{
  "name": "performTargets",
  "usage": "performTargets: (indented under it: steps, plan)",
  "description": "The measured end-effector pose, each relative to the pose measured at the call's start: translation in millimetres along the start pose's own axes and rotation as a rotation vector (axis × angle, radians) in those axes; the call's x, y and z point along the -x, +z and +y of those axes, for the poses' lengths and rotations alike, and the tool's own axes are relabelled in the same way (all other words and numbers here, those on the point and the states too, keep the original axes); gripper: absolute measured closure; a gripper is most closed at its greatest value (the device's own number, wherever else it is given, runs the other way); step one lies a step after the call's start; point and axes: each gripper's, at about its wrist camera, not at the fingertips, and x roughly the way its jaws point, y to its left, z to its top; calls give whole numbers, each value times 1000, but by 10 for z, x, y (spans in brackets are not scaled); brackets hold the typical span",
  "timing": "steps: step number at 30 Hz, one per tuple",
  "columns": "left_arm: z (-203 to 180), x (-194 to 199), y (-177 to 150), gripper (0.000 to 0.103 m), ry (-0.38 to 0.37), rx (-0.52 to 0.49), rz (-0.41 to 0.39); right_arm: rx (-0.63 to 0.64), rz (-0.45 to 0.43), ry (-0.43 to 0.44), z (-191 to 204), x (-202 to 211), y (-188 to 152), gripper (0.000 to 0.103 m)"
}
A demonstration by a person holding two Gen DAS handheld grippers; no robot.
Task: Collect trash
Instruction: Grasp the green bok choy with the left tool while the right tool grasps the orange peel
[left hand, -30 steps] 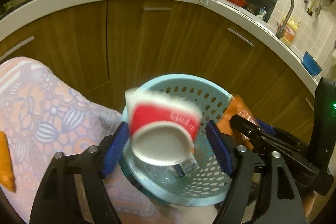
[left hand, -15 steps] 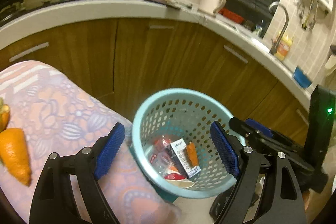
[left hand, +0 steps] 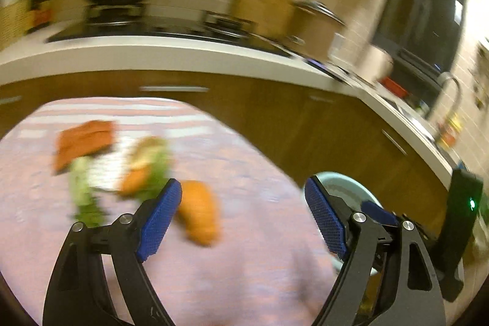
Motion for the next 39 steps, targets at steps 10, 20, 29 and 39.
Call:
performTargets:
  steps: [10, 20, 29, 39]
  plan:
    - [1145, 278, 97, 25, 160, 171, -15, 177, 60, 122, 951, -387, 29, 56]
    - [1560, -164, -97, 36, 180, 209, 75, 159, 94, 149, 1164, -794, 24, 56]
    - [1533, -370, -142, 48, 206, 184, 131, 181, 174, 126, 1234, -1013, 13, 56]
    - [1385, -392, -190, 83, 248, 114, 134, 150, 216, 165, 1172, -1066, -12, 71]
